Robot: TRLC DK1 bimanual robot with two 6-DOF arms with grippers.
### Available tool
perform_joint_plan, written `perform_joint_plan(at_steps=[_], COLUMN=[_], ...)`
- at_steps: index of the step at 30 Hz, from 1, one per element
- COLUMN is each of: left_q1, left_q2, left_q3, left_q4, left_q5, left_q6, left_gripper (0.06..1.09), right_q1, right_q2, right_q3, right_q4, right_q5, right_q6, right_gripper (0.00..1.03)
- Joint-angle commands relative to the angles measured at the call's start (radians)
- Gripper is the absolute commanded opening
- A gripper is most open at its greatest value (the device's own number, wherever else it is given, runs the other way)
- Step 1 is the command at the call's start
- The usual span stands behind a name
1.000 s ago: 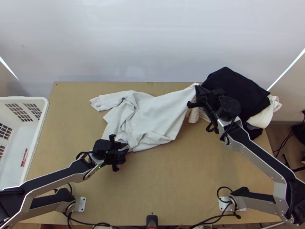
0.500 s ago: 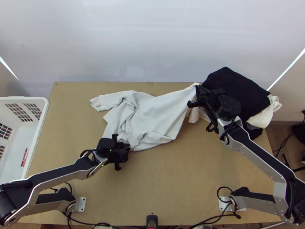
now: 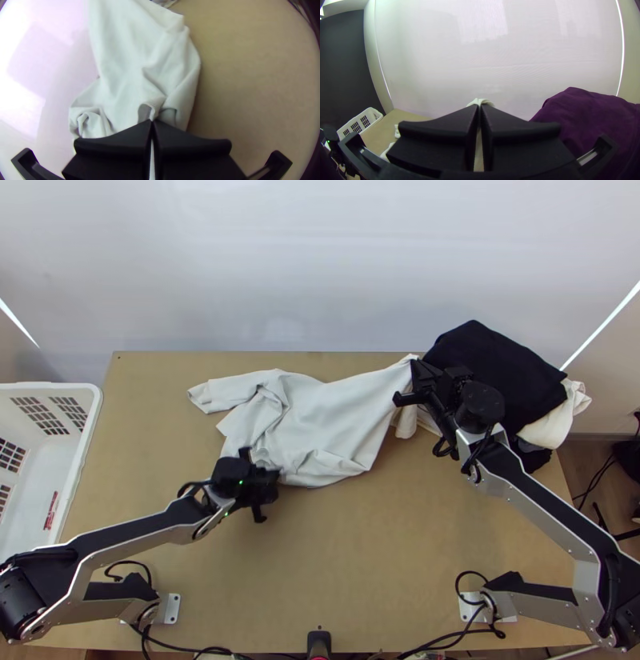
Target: Fold the t-shirt
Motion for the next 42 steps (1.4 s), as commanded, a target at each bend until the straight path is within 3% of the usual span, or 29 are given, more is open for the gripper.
perform_joint_plan(at_steps=[1, 3, 7, 10, 18, 21, 23, 25, 38, 42], left_q1=[0.065, 0.127, 0.188, 0.174, 0.096, 0.084, 0.084, 0.091, 0.070, 0.070], left_q2=[0.057, 0.108, 0.125, 0.099, 0.060, 0.059, 0.048, 0.042, 0.033, 0.050], left_q3=[0.357, 0.499, 0.596, 0.567, 0.496, 0.473, 0.453, 0.436, 0.422, 0.439], left_q4=[-0.352, -0.495, -0.608, -0.628, -0.644, -0.644, -0.612, -0.599, -0.576, -0.616], left_q5=[-0.096, -0.076, -0.001, 0.028, 0.071, 0.074, 0.099, 0.154, 0.162, 0.162], left_q6=[-0.387, -0.545, -0.700, -0.720, -0.794, -0.808, -0.809, -0.820, -0.857, -0.892], left_gripper=[0.09, 0.09, 0.09, 0.09, 0.11, 0.21, 0.10, 0.09, 0.09, 0.33], right_q1=[-0.008, -0.008, -0.007, -0.008, -0.015, -0.019, -0.021, -0.022, -0.021, -0.021], right_q2=[0.002, 0.002, -0.006, -0.005, -0.005, -0.005, -0.005, -0.005, 0.000, 0.002], right_q3=[-0.004, -0.007, 0.021, 0.050, 0.055, 0.056, 0.056, 0.056, 0.061, 0.062], right_q4=[-0.003, -0.015, -0.101, -0.161, -0.161, -0.161, -0.161, -0.159, -0.156, -0.156], right_q5=[0.014, 0.024, 0.032, 0.031, 0.031, 0.031, 0.031, 0.031, 0.031, 0.031], right_q6=[-0.001, -0.001, 0.033, 0.053, 0.051, 0.051, 0.051, 0.051, 0.051, 0.051], right_gripper=[0.03, 0.03, 0.03, 0.03, 0.03, 0.03, 0.03, 0.03, 0.03, 0.03])
